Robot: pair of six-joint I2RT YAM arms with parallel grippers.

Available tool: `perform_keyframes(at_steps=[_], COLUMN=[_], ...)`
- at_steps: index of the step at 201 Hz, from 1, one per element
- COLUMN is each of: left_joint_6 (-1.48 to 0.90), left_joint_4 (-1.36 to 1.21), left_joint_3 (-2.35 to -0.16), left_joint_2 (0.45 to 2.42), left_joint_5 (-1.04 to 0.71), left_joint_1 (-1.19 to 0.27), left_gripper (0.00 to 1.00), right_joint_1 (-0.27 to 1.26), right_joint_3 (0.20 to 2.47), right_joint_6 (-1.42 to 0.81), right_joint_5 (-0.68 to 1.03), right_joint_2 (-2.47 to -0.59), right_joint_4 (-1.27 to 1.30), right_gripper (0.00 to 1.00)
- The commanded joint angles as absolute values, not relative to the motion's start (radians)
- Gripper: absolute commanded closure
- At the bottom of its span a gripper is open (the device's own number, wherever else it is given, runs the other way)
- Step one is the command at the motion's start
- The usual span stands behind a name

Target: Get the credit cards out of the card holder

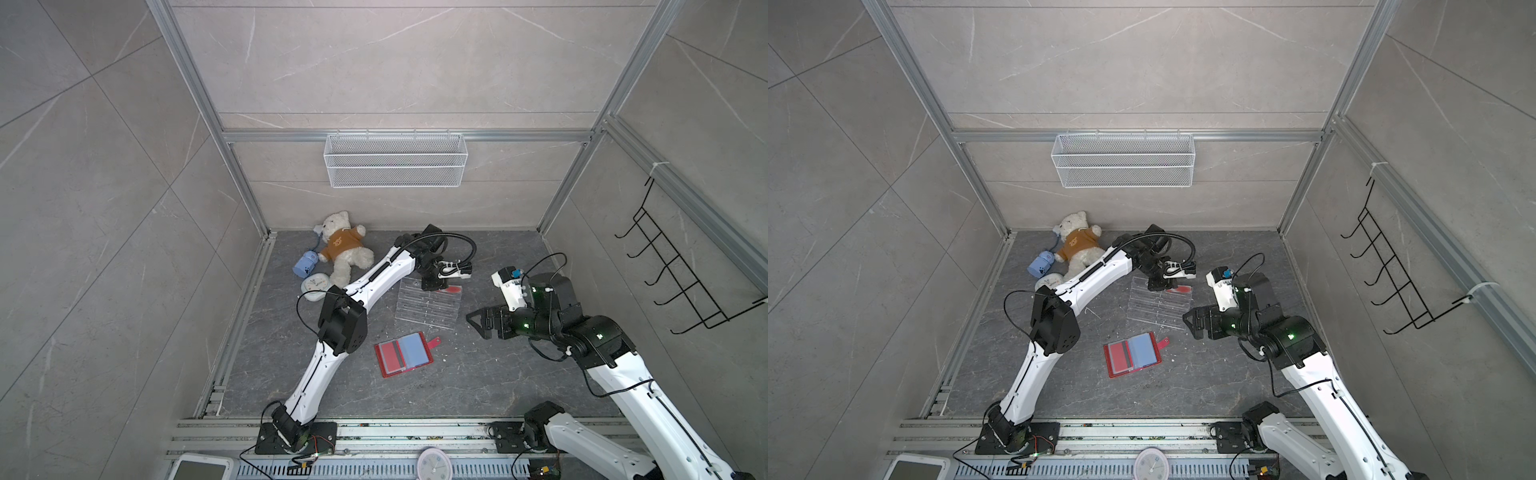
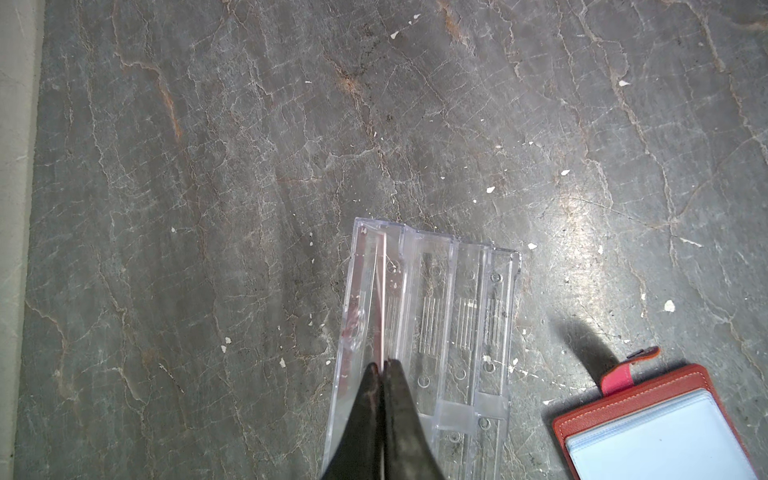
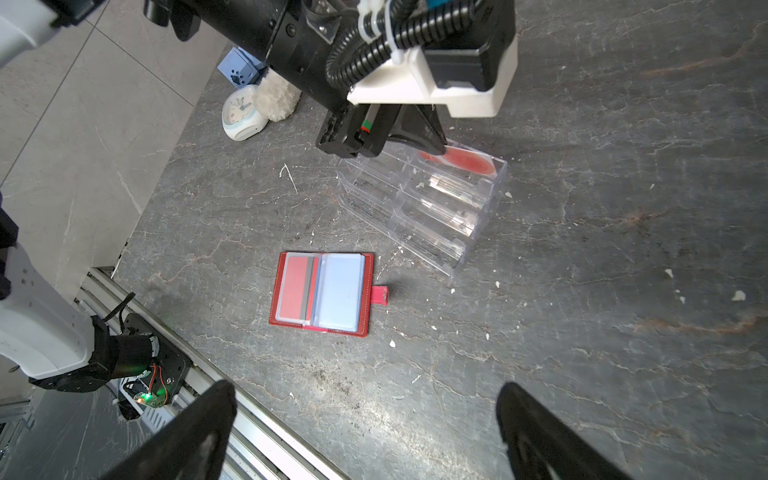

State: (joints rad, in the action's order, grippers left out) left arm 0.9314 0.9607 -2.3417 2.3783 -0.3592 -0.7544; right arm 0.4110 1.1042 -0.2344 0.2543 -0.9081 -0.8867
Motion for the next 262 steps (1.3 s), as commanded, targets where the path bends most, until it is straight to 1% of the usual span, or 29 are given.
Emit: perform_keyframes(at_steps=[1,40,94,127,152,174,200,224,238,262], left_joint_6=[0.947,0.92,0.885,0.853,0.817,0.79,0.744,0.702,0.659,0.564], left_joint_4=[0.95,0.926,0.852,0.764,0.74,0.651,0.488,0.472,0.458,0.362], left_joint_3=[-2.333,-2.332,-2.327,-2.308,-2.291,-2.192,-2.051,-2.032,-2.009,-1.891], left_joint_2=[2.386,2.381,2.381,2.364,2.339,2.229,2.13,2.076,2.031,1.913], left_joint_5=[-0.342,-0.329,-0.265,-0.218,-0.236,-0.216,-0.154,-0.118,-0.109,-0.074], left_joint_1=[-0.76,-0.761,-0.761,-0.761,-0.764,-0.774,-0.775,-0.776,-0.781,-0.79], left_gripper=[0.87,0.73,0.71,0.7,0.64,0.6,0.45,0.41,0.36,0.34], right_joint_1=[0.407,0.408,0.408,0.408,0.408,0.408,0.408,0.407,0.408,0.408], right_joint_3=[1.098,1.1,1.097,1.104,1.103,1.101,1.102,1.106,1.107,1.107], right_joint_6=[-0.223,-0.226,-0.229,-0.229,-0.229,-0.231,-0.232,-0.238,-0.241,-0.247], right_joint_5=[0.249,0.256,0.258,0.259,0.258,0.248,0.247,0.247,0.248,0.24], right_joint_2=[-0.908,-0.908,-0.907,-0.904,-0.898,-0.89,-0.884,-0.873,-0.864,-0.845], right_joint_4=[-0.9,-0.9,-0.9,-0.903,-0.907,-0.908,-0.914,-0.919,-0.922,-0.928], right_gripper=[0.0,0.0,0.0,0.0,0.0,0.0,0.0,0.0,0.0,0.0])
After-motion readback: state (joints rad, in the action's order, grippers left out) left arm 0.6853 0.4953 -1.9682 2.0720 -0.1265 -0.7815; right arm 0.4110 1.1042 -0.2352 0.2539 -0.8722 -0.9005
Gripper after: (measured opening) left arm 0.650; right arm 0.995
